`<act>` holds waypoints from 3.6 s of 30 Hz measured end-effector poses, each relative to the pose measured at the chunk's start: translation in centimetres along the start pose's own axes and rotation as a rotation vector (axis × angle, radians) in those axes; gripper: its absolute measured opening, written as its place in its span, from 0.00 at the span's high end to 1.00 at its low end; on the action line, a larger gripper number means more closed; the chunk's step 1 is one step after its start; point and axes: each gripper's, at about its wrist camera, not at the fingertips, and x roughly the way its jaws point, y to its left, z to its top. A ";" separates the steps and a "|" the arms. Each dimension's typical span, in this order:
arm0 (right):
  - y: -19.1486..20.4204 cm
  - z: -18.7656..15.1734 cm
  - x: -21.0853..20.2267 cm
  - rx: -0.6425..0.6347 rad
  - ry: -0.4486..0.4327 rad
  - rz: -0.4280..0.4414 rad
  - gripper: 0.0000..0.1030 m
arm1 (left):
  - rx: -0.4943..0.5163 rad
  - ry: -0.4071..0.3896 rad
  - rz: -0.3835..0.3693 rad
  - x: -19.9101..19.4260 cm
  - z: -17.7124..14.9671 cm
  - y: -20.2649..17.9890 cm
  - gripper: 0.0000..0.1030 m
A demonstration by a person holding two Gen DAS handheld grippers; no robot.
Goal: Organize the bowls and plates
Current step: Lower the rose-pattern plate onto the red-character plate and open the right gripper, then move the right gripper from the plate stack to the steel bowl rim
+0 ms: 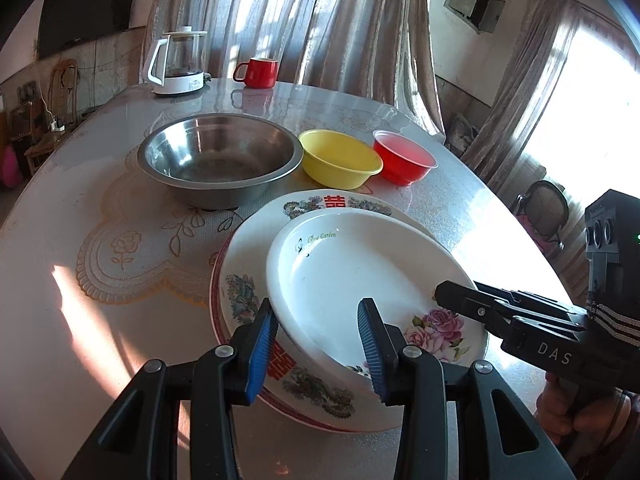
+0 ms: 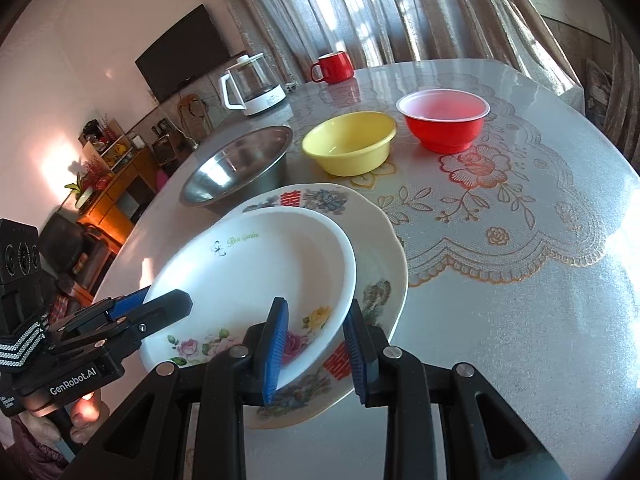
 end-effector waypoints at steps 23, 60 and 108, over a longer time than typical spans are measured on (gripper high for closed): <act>1.1 0.8 0.8 -0.111 0.022 -0.153 0.70 | -0.004 0.029 -0.005 0.5 -0.4 0.1 0.56; 2.4 0.1 1.4 -0.186 0.014 -0.218 0.63 | 0.010 0.006 0.074 -1.7 -1.7 -0.7 0.42; 2.9 0.8 0.9 -0.100 -0.001 -0.054 0.63 | -0.078 -0.051 0.336 -4.2 -2.1 3.2 0.37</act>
